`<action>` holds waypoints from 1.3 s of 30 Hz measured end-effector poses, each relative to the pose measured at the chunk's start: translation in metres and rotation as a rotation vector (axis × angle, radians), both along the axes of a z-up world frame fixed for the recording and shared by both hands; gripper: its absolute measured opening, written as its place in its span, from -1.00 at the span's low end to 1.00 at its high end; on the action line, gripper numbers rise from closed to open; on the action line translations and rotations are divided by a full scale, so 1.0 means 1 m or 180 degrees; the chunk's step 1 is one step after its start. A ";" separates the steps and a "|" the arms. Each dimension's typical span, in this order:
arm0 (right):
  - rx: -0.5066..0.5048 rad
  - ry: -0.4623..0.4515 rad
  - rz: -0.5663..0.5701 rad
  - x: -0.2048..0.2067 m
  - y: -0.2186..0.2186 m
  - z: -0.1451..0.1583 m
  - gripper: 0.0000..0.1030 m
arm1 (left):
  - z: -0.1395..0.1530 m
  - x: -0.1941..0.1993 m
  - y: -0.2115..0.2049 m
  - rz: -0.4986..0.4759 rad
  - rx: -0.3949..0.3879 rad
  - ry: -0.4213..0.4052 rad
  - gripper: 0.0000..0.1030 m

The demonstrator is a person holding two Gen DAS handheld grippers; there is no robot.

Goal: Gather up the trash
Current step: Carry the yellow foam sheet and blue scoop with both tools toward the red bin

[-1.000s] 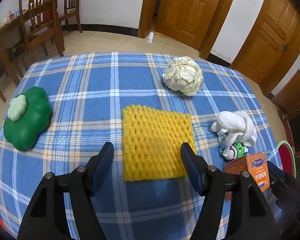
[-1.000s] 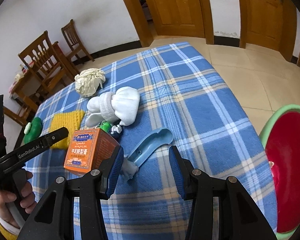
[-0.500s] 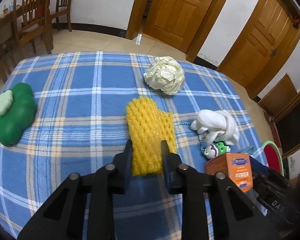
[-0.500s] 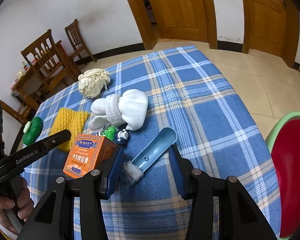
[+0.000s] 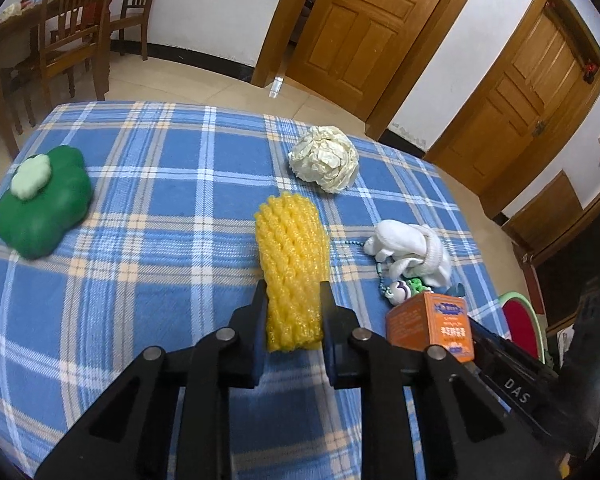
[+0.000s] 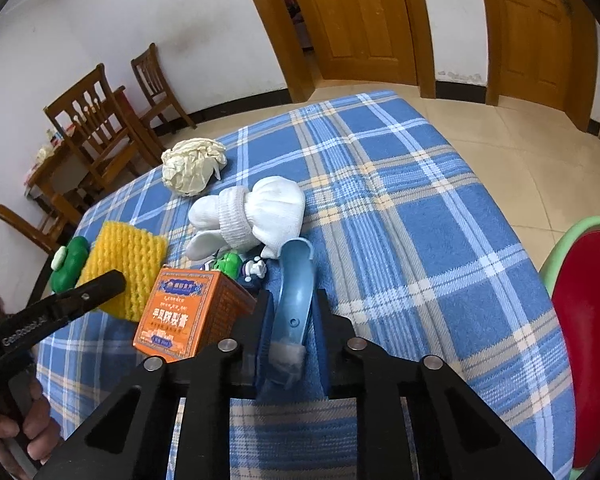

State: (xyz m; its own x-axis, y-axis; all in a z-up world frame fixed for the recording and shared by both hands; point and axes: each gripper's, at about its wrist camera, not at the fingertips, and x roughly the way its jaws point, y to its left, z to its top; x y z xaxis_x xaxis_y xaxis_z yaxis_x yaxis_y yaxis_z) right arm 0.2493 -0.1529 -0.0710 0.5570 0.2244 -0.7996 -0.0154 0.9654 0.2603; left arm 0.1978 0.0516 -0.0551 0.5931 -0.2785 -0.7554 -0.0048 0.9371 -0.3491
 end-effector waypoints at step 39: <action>0.0090 -0.0588 -0.0598 -0.137 -0.088 0.078 -0.65 | 0.061 -0.087 -0.102 -0.0646 0.0009 -0.0294 -0.57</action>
State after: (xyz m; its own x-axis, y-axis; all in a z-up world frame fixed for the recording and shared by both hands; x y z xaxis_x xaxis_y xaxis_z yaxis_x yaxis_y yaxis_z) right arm 0.1128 -0.2411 0.0074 0.7270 0.1242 -0.6753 0.1136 0.9482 0.2967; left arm 0.1112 -0.0502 0.0059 0.5918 -0.3970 -0.7015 0.2159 0.9166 -0.3366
